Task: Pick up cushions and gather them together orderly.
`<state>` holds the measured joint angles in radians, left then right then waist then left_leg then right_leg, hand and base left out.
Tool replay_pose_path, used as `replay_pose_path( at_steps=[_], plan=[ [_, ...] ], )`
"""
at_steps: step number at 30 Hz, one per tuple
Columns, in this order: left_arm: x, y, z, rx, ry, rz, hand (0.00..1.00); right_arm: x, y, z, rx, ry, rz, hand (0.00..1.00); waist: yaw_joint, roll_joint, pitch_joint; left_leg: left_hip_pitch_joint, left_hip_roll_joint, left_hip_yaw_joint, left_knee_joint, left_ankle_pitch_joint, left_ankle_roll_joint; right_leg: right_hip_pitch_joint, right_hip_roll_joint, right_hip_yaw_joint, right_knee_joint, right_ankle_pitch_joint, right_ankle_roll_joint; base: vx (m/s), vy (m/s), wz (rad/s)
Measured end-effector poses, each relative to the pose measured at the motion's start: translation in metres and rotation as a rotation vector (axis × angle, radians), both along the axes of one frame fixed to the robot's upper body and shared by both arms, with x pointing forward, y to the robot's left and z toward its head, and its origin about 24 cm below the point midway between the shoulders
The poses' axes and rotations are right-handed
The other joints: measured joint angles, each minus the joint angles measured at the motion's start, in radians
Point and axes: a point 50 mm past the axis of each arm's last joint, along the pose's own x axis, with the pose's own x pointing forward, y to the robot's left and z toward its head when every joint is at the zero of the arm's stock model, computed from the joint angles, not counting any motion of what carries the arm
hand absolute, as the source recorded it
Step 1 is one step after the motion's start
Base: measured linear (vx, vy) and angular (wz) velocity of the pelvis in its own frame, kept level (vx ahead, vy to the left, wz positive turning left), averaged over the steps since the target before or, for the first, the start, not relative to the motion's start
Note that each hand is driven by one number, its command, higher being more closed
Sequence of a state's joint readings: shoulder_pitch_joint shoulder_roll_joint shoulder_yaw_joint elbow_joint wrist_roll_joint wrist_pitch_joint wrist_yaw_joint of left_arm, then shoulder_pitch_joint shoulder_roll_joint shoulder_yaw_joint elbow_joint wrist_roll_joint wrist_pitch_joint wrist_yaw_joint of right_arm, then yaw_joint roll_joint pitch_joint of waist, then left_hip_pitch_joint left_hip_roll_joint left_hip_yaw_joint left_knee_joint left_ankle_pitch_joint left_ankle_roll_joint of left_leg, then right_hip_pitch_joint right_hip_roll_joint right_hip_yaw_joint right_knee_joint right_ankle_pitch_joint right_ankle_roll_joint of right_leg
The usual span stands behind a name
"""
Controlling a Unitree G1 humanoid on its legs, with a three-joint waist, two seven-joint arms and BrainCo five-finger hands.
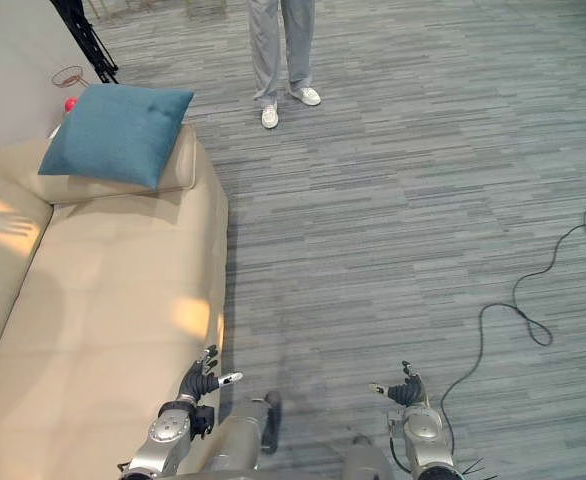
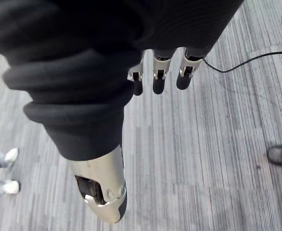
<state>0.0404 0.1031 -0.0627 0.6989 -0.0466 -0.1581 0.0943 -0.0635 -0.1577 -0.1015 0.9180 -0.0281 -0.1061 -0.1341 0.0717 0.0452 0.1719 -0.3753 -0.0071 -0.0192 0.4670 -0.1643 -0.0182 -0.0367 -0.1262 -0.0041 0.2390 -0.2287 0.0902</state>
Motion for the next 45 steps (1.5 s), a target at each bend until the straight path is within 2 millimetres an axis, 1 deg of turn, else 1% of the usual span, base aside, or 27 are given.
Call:
replay_pose_path(
  at_steps=[2, 4, 5, 6, 8, 11, 13, 15, 16, 17, 18, 19, 20, 22, 23, 24, 27, 28, 30, 32, 34, 35, 36, 38, 41, 43, 45],
  plan=[
    [-0.006, 0.004, -0.003, -0.004, 0.018, 0.029, 0.00, 0.009, 0.001, 0.005, 0.002, -0.029, 0.000, 0.00, 0.006, -0.015, 0.001, 0.030, -0.030, 0.028, 0.035, -0.061, 0.060, -0.008, -0.039, 0.015, 0.103, -0.015, 0.036, 0.45, 0.247, -0.05],
    [-0.022, 0.004, -0.011, -0.002, 0.065, 0.029, 0.00, 0.010, 0.007, 0.005, 0.017, -0.038, 0.008, 0.00, 0.022, -0.024, 0.000, 0.163, -0.059, 0.055, -0.006, -0.119, 0.091, -0.134, -0.078, 0.053, 0.498, 0.067, 0.187, 0.47, 0.227, -0.27],
    [-0.025, 0.004, -0.012, 0.001, 0.078, 0.022, 0.00, 0.008, 0.010, 0.004, 0.020, -0.038, 0.011, 0.00, 0.019, -0.026, -0.001, 0.199, -0.067, 0.051, -0.019, -0.126, 0.097, -0.171, -0.087, 0.048, 0.608, 0.077, 0.186, 0.61, 0.192, 0.10],
    [-0.029, 0.003, -0.016, 0.003, 0.103, 0.011, 0.00, 0.003, 0.013, 0.002, 0.027, -0.029, 0.012, 0.00, 0.011, -0.026, -0.001, 0.289, -0.073, 0.040, -0.054, -0.139, 0.106, -0.233, -0.114, -0.010, 0.796, 0.058, 0.145, 0.52, 0.111, 0.25],
    [-0.032, 0.004, -0.017, 0.007, 0.116, 0.016, 0.00, 0.002, 0.013, 0.001, 0.028, -0.024, 0.015, 0.00, -0.004, -0.021, -0.003, 0.391, -0.069, 0.021, -0.136, -0.139, 0.106, -0.291, -0.144, -0.140, 0.837, 0.002, 0.035, 0.54, 0.044, 0.18],
    [-0.021, 0.003, -0.014, 0.008, 0.094, 0.008, 0.00, 0.010, 0.009, 0.006, 0.010, -0.045, 0.024, 0.00, -0.007, -0.006, 0.006, 0.497, -0.024, 0.014, -0.226, -0.149, 0.088, -0.395, -0.108, -0.293, 0.584, -0.029, -0.022, 0.56, -0.020, 0.08],
    [-0.013, 0.000, -0.012, 0.004, 0.082, 0.003, 0.00, 0.011, 0.004, 0.008, -0.005, -0.048, 0.025, 0.00, -0.023, 0.020, 0.019, 0.539, 0.029, -0.006, -0.233, -0.172, 0.045, -0.423, -0.010, -0.264, 0.254, 0.057, -0.015, 0.60, -0.073, 0.30],
    [-0.012, 0.005, -0.012, 0.023, 0.087, 0.009, 0.00, 0.007, 0.005, 0.005, -0.001, -0.034, 0.023, 0.00, -0.043, -0.006, 0.009, 0.589, 0.042, -0.035, -0.236, -0.195, 0.005, -0.413, 0.057, -0.157, -0.079, 0.257, -0.014, 0.59, -0.163, 0.56],
    [-0.016, 0.010, -0.016, 0.042, 0.111, 0.020, 0.00, 0.000, 0.003, 0.002, -0.005, -0.016, 0.018, 0.00, -0.063, -0.020, -0.008, 0.618, 0.053, -0.083, -0.179, -0.226, -0.044, -0.405, 0.062, -0.126, -0.087, 0.451, -0.067, 0.72, -0.252, 0.59],
    [-0.013, 0.003, -0.017, 0.029, 0.112, 0.016, 0.00, 0.000, 0.001, 0.002, -0.009, -0.015, 0.016, 0.00, -0.059, 0.013, -0.006, 0.609, 0.077, -0.089, -0.125, -0.224, -0.047, -0.407, 0.083, -0.144, -0.038, 0.423, -0.070, 0.71, -0.256, 0.58],
    [-0.010, -0.003, -0.016, 0.012, 0.103, 0.012, 0.00, 0.001, -0.004, 0.004, -0.023, -0.016, 0.013, 0.00, -0.066, 0.037, -0.008, 0.545, 0.104, -0.093, 0.006, -0.181, -0.107, -0.400, 0.100, -0.170, 0.001, 0.380, -0.098, 0.69, -0.241, 0.35],
    [-0.004, -0.007, -0.014, -0.012, 0.090, 0.033, 0.00, 0.003, -0.003, 0.005, -0.019, -0.021, 0.021, 0.00, -0.060, 0.040, 0.002, 0.429, 0.111, -0.082, 0.261, 0.023, -0.133, -0.343, 0.106, -0.191, 0.008, 0.318, -0.102, 0.81, -0.265, 0.33],
    [-0.004, -0.009, -0.014, -0.024, 0.087, 0.045, 0.00, 0.006, 0.000, 0.006, -0.016, -0.027, 0.032, 0.00, -0.053, 0.041, 0.009, 0.387, 0.129, -0.075, 0.371, 0.052, -0.151, -0.294, 0.114, -0.194, -0.013, 0.303, -0.108, 0.66, -0.226, 0.32],
    [-0.004, -0.011, -0.014, -0.031, 0.082, 0.044, 0.00, 0.011, 0.008, 0.007, 0.013, -0.043, 0.030, 0.00, -0.024, 0.026, 0.030, 0.219, 0.179, 0.023, 0.639, -0.038, -0.046, -0.086, 0.129, -0.211, -0.107, 0.259, -0.139, 0.62, -0.155, 0.25],
    [-0.005, -0.011, -0.013, -0.032, 0.079, 0.044, 0.00, 0.012, 0.011, 0.006, 0.028, -0.050, 0.024, 0.00, -0.013, 0.019, 0.031, 0.183, 0.174, 0.041, 0.641, -0.055, -0.034, -0.050, 0.126, -0.212, -0.132, 0.252, -0.144, 0.68, -0.113, 0.21],
    [-0.004, -0.011, -0.011, -0.032, 0.061, 0.046, 0.00, 0.015, 0.009, 0.008, 0.028, -0.061, 0.017, 0.00, 0.003, 0.002, 0.033, 0.106, 0.153, 0.081, 0.588, -0.087, -0.024, 0.016, 0.109, -0.214, -0.181, 0.236, -0.125, 0.52, -0.033, 0.12],
    [-0.006, -0.012, -0.008, -0.042, 0.045, 0.053, 0.00, 0.030, -0.001, 0.020, 0.004, -0.108, 0.007, 0.00, 0.042, 0.027, 0.036, -0.004, 0.120, 0.176, 0.112, -0.072, -0.039, 0.085, 0.092, -0.218, -0.213, 0.183, -0.063, 0.52, 0.071, -0.02],
    [-0.011, -0.012, -0.011, -0.050, 0.064, 0.062, 0.00, 0.029, -0.004, 0.019, -0.003, -0.100, -0.001, 0.00, 0.056, 0.054, 0.032, 0.018, 0.118, 0.237, -0.043, 0.084, 0.041, 0.131, 0.093, -0.218, -0.214, 0.143, -0.035, 0.52, 0.140, 0.02],
    [-0.017, -0.003, -0.013, -0.047, 0.071, 0.107, 0.00, 0.024, 0.002, 0.012, 0.016, -0.067, 0.001, 0.00, 0.061, 0.001, 0.014, 0.059, 0.060, 0.282, -0.105, 0.080, 0.058, 0.150, 0.044, -0.229, -0.227, 0.136, -0.032, 0.56, 0.133, 0.36],
    [-0.017, 0.003, -0.012, -0.053, 0.069, 0.142, 0.00, 0.024, 0.003, 0.011, 0.016, -0.063, 0.003, 0.00, 0.053, -0.002, 0.012, 0.052, 0.052, 0.296, -0.057, 0.032, 0.139, 0.170, 0.035, -0.252, -0.207, 0.137, -0.019, 0.50, 0.142, 0.61],
    [-0.020, 0.008, -0.013, -0.057, 0.073, 0.178, 0.00, 0.021, 0.002, 0.009, 0.015, -0.050, -0.001, 0.00, 0.054, -0.007, 0.010, 0.101, 0.035, 0.287, -0.058, -0.017, 0.147, 0.120, 0.000, -0.249, 0.025, 0.087, 0.064, 0.40, 0.156, 0.57],
    [-0.025, 0.011, -0.015, -0.056, 0.086, 0.195, 0.00, 0.015, 0.001, 0.005, 0.017, -0.024, -0.008, 0.00, 0.048, -0.010, 0.009, 0.162, 0.008, 0.248, -0.092, -0.029, 0.151, 0.034, -0.045, -0.235, 0.300, 0.114, 0.150, 0.50, 0.172, 0.94],
    [-0.029, 0.015, -0.016, -0.046, 0.093, 0.205, 0.00, 0.006, 0.000, 0.000, 0.018, 0.001, -0.017, 0.00, 0.044, -0.016, 0.006, 0.229, -0.021, 0.195, -0.128, -0.036, 0.157, -0.058, -0.087, -0.217, 0.567, 0.159, 0.181, 0.59, 0.144, 1.50],
    [-0.032, 0.023, -0.016, -0.023, 0.097, 0.229, 0.00, -0.010, -0.003, -0.007, 0.017, 0.041, -0.033, 0.00, 0.037, -0.021, 0.003, 0.310, -0.052, 0.098, -0.160, -0.037, 0.157, -0.131, -0.116, -0.233, 0.745, 0.093, 0.125, 0.47, 0.031, 1.60],
    [-0.039, 0.032, -0.018, -0.008, 0.108, 0.285, 0.00, -0.020, -0.003, -0.011, 0.016, 0.060, -0.037, 0.00, 0.023, -0.030, -0.008, 0.372, -0.082, -0.069, -0.175, -0.037, 0.157, -0.215, -0.101, -0.235, 0.588, 0.014, 0.026, 0.35, -0.057, 1.50],
    [-0.031, 0.033, -0.014, -0.012, 0.082, 0.309, 0.00, -0.027, -0.004, -0.013, 0.020, 0.071, -0.051, 0.00, 0.020, -0.027, -0.011, 0.376, -0.083, -0.199, -0.165, -0.043, 0.147, -0.268, -0.027, -0.114, 0.364, 0.009, 0.021, 0.35, -0.172, 1.95],
    [-0.027, 0.030, -0.013, -0.017, 0.070, 0.318, 0.00, -0.034, -0.004, -0.015, 0.031, 0.081, -0.076, 0.00, 0.023, -0.030, -0.010, 0.386, -0.082, -0.288, -0.139, -0.077, 0.089, -0.260, 0.020, 0.030, 0.164, 0.046, 0.038, 0.37, -0.266, 2.04]
  ],
)
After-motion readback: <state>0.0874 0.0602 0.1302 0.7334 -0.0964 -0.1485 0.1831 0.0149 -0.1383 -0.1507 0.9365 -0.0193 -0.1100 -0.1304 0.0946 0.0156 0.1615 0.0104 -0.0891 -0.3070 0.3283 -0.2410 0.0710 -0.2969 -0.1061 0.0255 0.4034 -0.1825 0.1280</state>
